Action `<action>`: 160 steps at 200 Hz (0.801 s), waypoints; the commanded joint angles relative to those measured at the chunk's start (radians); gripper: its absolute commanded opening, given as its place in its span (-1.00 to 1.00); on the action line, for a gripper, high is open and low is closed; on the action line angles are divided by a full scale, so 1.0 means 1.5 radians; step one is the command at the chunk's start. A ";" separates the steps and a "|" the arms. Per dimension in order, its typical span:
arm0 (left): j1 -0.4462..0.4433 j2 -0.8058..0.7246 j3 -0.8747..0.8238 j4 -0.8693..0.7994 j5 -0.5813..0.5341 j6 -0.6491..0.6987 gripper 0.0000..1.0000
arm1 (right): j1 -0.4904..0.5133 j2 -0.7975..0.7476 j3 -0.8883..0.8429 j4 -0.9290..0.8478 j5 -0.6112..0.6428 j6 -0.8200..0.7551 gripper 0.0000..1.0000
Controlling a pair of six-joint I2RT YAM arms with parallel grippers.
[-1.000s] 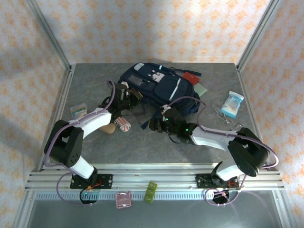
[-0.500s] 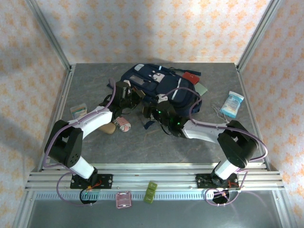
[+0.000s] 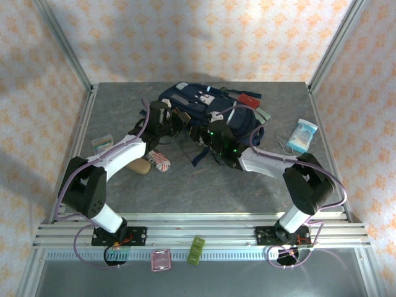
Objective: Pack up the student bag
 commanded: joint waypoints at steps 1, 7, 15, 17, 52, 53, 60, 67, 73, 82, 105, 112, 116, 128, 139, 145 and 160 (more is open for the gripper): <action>-0.007 -0.031 0.050 0.057 0.050 -0.012 -1.00 | -0.007 0.017 0.031 0.014 -0.045 -0.019 0.00; -0.007 -0.031 0.051 0.058 0.051 -0.013 -1.00 | -0.007 0.020 0.038 0.007 -0.029 -0.022 0.01; -0.007 -0.032 0.051 0.059 0.051 -0.014 -1.00 | -0.007 0.026 0.049 -0.008 -0.009 -0.030 0.02; -0.007 -0.032 0.051 0.060 0.051 -0.014 -1.00 | -0.007 0.027 0.052 -0.012 -0.002 -0.031 0.02; -0.007 -0.033 0.052 0.068 0.060 -0.022 -1.00 | -0.009 0.059 0.087 -0.055 0.064 -0.051 -0.25; -0.007 -0.033 0.052 0.069 0.060 -0.022 -1.00 | -0.009 0.060 0.087 -0.055 0.066 -0.051 -0.27; -0.007 -0.034 0.052 0.069 0.059 -0.021 -1.00 | -0.010 0.060 0.087 -0.058 0.081 -0.049 -0.45; -0.006 -0.035 0.052 0.068 0.057 -0.021 -1.00 | -0.012 0.060 0.087 -0.061 0.087 -0.048 -0.61; -0.005 -0.036 0.052 0.067 0.055 -0.019 -1.00 | -0.013 0.060 0.087 -0.067 0.091 -0.049 -0.74; -0.003 -0.037 0.050 0.067 0.051 -0.016 -1.00 | -0.014 0.058 0.085 -0.073 0.095 -0.050 -0.91; 0.009 -0.035 0.045 0.053 0.035 0.001 -1.00 | -0.015 0.040 0.063 -0.090 0.090 -0.056 -1.00; 0.012 -0.035 0.040 0.046 0.024 0.010 -1.00 | -0.015 0.032 0.054 -0.101 0.085 -0.058 -1.00; 0.015 -0.035 0.036 0.046 0.018 0.015 -1.00 | -0.015 0.027 0.048 -0.109 0.082 -0.058 -1.00; 0.023 -0.034 0.028 0.038 0.004 0.029 -1.00 | -0.016 0.007 0.028 -0.125 0.075 -0.055 -1.00; 0.029 -0.032 0.017 0.034 -0.007 0.044 -1.00 | -0.017 -0.015 0.004 -0.140 0.063 -0.052 -1.00; 0.032 -0.031 0.014 0.027 -0.016 0.053 -1.00 | -0.017 -0.029 -0.009 -0.149 0.058 -0.052 -1.00; 0.037 -0.030 -0.003 0.024 -0.029 0.071 -1.00 | -0.020 -0.060 -0.042 -0.179 0.050 -0.043 -1.00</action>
